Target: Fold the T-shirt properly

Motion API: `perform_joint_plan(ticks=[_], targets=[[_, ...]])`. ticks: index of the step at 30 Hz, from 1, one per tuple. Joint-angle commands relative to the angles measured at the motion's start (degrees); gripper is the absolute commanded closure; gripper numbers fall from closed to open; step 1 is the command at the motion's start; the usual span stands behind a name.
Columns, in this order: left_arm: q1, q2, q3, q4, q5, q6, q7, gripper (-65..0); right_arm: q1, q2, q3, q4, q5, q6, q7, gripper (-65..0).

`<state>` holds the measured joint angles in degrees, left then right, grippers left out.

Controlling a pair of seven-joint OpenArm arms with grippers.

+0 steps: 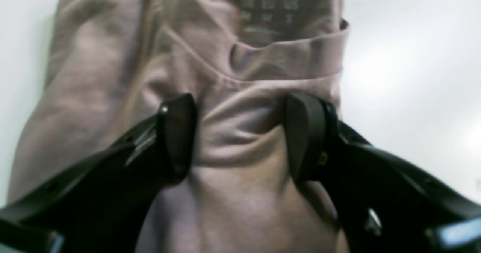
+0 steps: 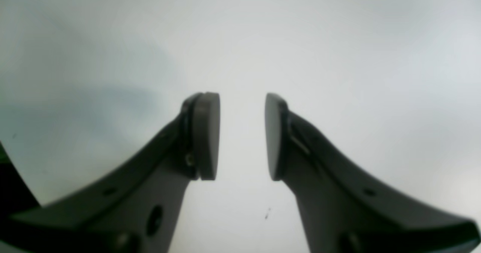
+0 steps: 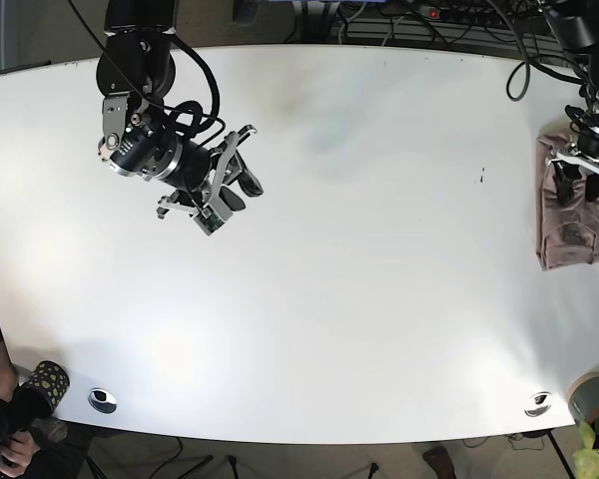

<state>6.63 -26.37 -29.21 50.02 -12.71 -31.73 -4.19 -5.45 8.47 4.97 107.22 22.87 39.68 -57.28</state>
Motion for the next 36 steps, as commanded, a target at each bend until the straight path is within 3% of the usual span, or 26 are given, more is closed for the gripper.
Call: perform_joint_plan(ticks=[1,10,19,26,31,36], targets=[[1.32,-3.65,1.30,-4.53,3.00,1.97,6.25,-35.3,0.66,0.45,0.17,1.22,1.08,0.32,1.23,-18.9],[3.52,-12.53,1.12,-6.63,2.91,1.70,5.81,-35.4,0.57,0.45,0.26,1.40,1.08,0.32,1.23,-18.9],[3.26,-16.14,1.12,-6.02,2.64,1.53,5.81,-35.6,-0.04,0.37,0.17,1.40,1.08,0.32,1.32,-18.9],[4.58,-15.61,1.30,5.94,-0.08,1.09,6.16,-35.6,0.22,0.45,1.93,1.40,0.56,0.32,1.67,-18.7],[5.10,-11.30,1.30,14.46,-0.08,3.81,6.16,-35.6,1.28,0.54,5.27,0.96,0.29,0.32,3.96,-18.7],[5.28,-5.67,1.56,22.55,1.68,6.36,6.16,-35.7,2.07,1.51,6.85,1.22,-7.62,0.32,8.09,-18.7]])
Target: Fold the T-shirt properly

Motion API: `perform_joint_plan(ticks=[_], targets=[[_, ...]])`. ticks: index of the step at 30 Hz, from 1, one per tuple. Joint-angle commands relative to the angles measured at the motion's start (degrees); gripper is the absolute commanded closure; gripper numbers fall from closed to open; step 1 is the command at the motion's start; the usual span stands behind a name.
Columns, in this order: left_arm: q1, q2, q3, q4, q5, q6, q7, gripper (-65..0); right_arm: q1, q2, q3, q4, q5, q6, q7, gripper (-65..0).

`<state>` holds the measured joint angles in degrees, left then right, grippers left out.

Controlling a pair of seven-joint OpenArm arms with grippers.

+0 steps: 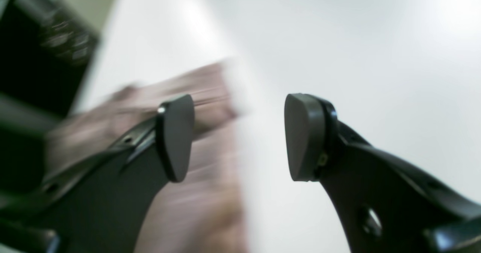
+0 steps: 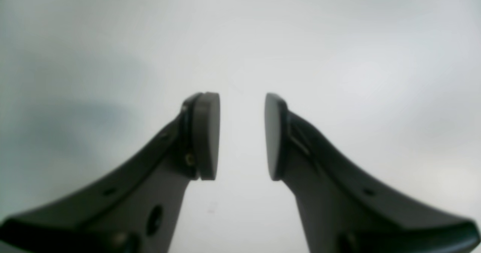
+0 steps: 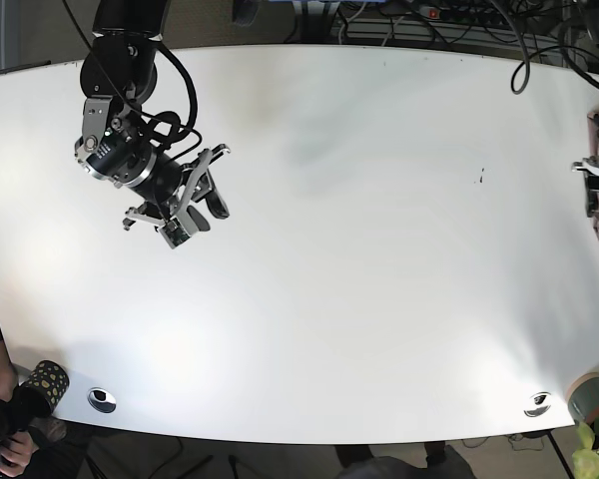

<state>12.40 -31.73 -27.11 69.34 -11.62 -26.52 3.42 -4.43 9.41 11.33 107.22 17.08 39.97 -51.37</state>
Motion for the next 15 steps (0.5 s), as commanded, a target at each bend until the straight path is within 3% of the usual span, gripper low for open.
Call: perform_joint_plan(ticks=[1,8,15], targets=[[-0.49,0.38,-0.53,4.29,1.46,1.51,-1.53,-35.7,1.13,0.57,0.58,1.22,-3.32,0.03,3.33,-18.7],[-0.76,14.01,-0.36,14.92,8.67,5.56,-1.79,-35.7,1.13,0.30,2.78,-1.15,-16.60,0.03,19.59,-18.7],[-0.58,24.74,7.29,22.04,15.88,9.69,-1.97,-35.3,1.57,0.92,5.77,-9.15,-20.64,0.03,34.01,-18.7]])
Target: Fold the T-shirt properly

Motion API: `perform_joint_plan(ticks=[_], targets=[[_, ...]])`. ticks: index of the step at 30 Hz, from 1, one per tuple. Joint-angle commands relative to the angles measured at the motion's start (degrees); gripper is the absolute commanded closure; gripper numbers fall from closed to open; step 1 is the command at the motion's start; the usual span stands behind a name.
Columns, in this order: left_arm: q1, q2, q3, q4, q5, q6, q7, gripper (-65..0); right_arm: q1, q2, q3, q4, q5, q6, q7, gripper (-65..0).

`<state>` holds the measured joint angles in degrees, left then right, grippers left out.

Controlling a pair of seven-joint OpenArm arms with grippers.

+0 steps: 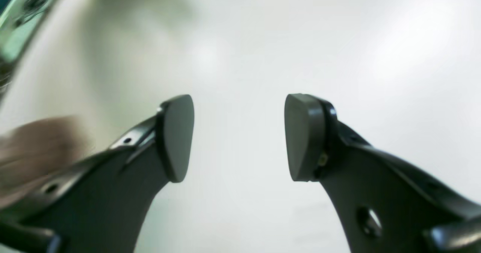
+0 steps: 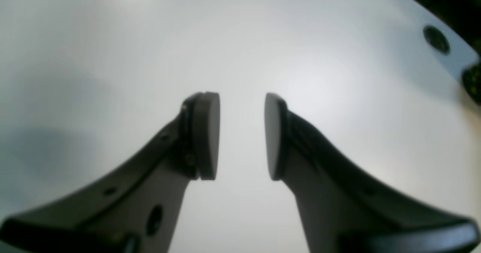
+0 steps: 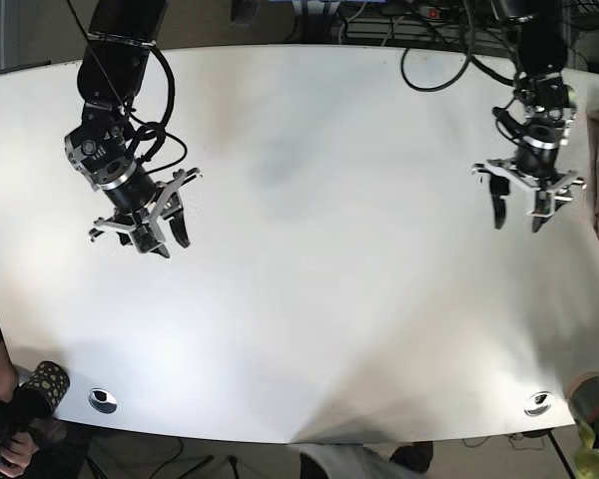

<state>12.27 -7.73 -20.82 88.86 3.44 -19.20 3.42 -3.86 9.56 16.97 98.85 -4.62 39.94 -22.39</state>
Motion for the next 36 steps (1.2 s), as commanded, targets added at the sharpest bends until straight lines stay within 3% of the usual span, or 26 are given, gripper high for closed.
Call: perform_joint_plan(ticks=[1,3,7,10,14,20,33,36], targets=[[-0.45,1.53,1.87,2.79,1.26,2.72,-2.06,-35.3,0.82,1.29,0.13,-1.57,0.89,0.06,6.52,-18.7],[-0.27,3.73,4.16,2.88,1.96,3.86,-3.38,-35.3,0.47,3.14,0.04,-3.86,0.62,0.06,11.01,-18.7],[1.40,6.89,8.99,2.79,5.48,7.64,-8.39,-35.3,-1.72,5.25,0.21,-7.46,1.06,-3.50,16.90,-18.7],[4.21,8.47,13.13,3.40,8.65,10.37,-10.67,-35.4,-4.63,6.48,0.21,-7.55,1.06,-4.91,19.10,-18.7],[9.66,10.06,15.59,7.10,9.00,11.07,-10.67,-35.3,-8.93,6.66,1.45,-5.97,2.03,-5.00,19.62,-18.7],[19.95,12.61,16.73,12.28,8.82,11.16,-10.67,-35.3,-17.29,6.75,5.49,-3.33,11.00,-4.73,19.54,-18.7],[41.93,13.22,17.96,22.31,8.47,11.25,-10.67,-35.1,-36.36,6.04,7.78,4.05,11.61,-4.56,19.71,-18.7],[46.14,13.31,18.84,22.31,8.47,11.25,-10.67,-35.1,-41.55,5.34,8.13,5.20,14.16,-4.56,19.71,-18.7]])
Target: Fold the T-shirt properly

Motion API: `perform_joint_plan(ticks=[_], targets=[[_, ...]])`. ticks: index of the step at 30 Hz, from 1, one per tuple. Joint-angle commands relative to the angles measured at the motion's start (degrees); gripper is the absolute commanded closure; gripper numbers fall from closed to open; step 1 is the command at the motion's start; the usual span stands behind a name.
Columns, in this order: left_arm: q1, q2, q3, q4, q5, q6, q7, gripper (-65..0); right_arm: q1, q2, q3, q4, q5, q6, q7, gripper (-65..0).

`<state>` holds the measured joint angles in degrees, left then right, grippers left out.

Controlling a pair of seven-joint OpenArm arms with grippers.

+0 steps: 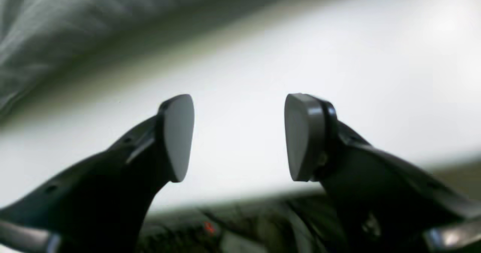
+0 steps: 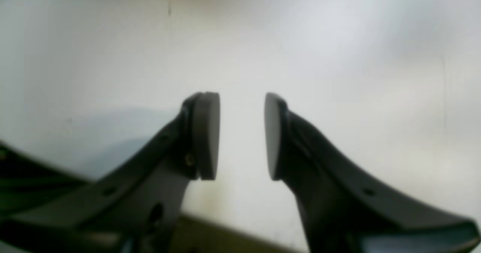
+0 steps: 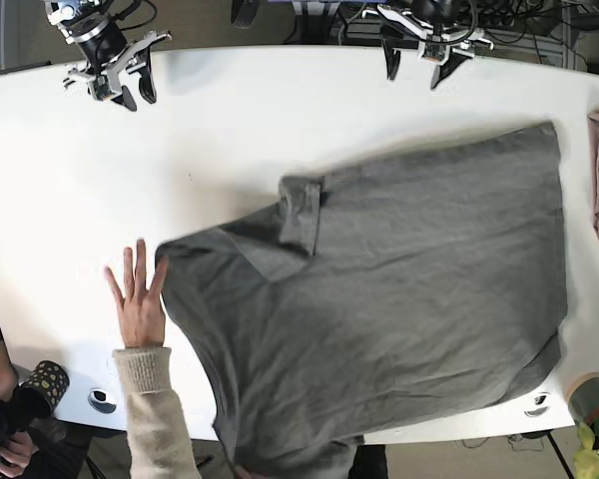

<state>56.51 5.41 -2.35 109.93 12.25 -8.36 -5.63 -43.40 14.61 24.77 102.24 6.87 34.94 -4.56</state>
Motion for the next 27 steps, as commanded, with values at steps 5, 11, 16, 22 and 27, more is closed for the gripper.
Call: perform_joint_plan(ticks=[5,11,16,22,27], targets=[[5.51,0.08,2.04,0.80,-3.68,0.40,-1.62,-35.1,-9.92,0.64,1.38,2.34,9.08,0.45,1.79,-18.7],[9.55,-0.18,1.95,1.50,-5.35,0.49,-1.62,-35.3,-15.20,-0.24,1.64,5.15,9.87,0.45,1.70,-18.7],[10.26,0.00,1.95,1.67,-5.35,0.49,-1.62,-35.4,-15.46,-0.41,1.73,5.24,9.70,0.45,1.52,-18.7],[6.30,0.17,2.04,3.61,-5.35,0.49,0.75,-35.6,-10.63,-0.41,1.55,5.68,9.61,0.45,1.26,-18.7],[2.61,0.17,1.95,4.49,-5.44,0.49,6.73,-35.6,-5.79,-0.15,1.73,5.94,9.87,0.45,-4.54,-18.7]])
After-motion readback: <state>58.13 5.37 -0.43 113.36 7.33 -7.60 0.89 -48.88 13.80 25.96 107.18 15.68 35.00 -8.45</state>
